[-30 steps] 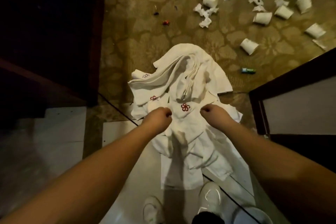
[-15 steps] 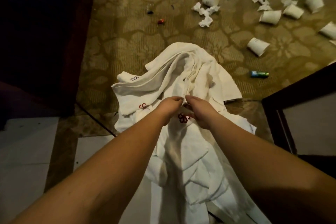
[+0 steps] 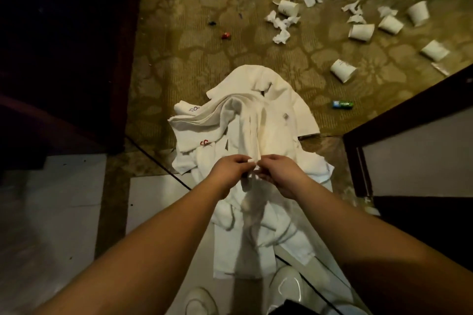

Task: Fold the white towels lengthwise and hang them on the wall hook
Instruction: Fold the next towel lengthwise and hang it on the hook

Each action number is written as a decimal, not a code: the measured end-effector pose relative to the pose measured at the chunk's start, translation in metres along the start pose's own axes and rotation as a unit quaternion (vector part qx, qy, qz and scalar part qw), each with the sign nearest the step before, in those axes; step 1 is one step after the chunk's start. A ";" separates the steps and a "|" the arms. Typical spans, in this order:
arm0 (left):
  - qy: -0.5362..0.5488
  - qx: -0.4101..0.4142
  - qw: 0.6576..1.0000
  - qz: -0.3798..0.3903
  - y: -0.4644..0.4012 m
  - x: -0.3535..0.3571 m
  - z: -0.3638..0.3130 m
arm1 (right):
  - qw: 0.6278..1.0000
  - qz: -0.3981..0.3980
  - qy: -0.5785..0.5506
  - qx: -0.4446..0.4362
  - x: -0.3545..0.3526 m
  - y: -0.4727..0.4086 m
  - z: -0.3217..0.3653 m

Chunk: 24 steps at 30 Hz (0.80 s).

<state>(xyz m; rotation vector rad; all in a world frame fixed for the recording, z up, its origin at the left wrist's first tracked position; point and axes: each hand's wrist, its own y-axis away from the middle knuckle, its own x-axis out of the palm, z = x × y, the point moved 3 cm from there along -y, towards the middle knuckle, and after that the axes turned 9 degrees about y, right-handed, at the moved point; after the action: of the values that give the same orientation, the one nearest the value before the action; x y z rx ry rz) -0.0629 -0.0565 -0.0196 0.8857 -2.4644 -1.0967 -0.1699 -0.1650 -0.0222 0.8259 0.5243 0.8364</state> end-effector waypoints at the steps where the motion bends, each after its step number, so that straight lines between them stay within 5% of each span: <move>1: 0.025 -0.008 1.000 0.004 0.017 0.001 -0.001 | 1.000 0.009 -0.002 0.009 -0.002 0.017 0.001; 5: 0.117 -0.038 0.992 0.004 0.092 0.002 -0.009 | 1.000 0.004 0.020 0.021 -0.018 0.088 0.015; 13: 0.263 -0.017 0.954 -0.146 0.237 -0.050 -0.061 | 0.996 -0.078 0.039 0.014 -0.072 0.215 0.085; 19: 0.235 0.012 0.945 -0.226 0.354 -0.079 -0.129 | 0.988 -0.123 0.074 -0.061 -0.095 0.311 0.166; 24: 0.255 0.084 0.916 -0.299 0.451 -0.117 -0.178 | 0.984 -0.067 0.127 -0.109 -0.100 0.393 0.232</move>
<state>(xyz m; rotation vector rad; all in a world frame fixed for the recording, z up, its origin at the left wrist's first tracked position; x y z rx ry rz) -0.0729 0.1523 0.4331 1.7970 -1.9054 -0.6766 -0.2385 -0.1881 0.4390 0.4786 0.6919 0.8629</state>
